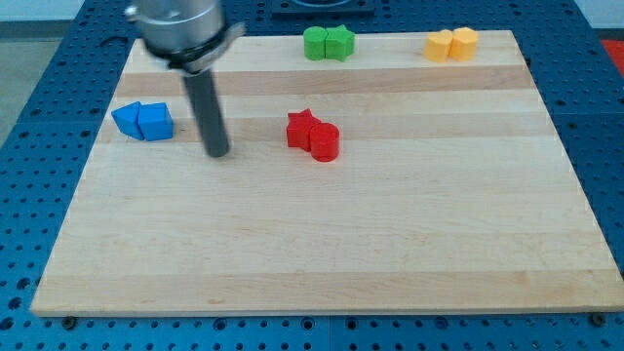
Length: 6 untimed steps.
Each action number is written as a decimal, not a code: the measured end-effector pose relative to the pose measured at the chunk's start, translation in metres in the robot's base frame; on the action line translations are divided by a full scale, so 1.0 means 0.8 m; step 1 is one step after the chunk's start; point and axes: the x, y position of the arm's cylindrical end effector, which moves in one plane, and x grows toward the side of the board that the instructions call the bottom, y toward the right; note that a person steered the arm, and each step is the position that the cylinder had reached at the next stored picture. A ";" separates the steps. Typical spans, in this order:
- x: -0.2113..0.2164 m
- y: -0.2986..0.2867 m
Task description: Move the blue triangle to the top left corner
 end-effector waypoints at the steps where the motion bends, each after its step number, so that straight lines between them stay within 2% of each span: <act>1: 0.001 -0.084; 2: -0.039 -0.119; 4: -0.115 -0.112; 6: -0.101 -0.126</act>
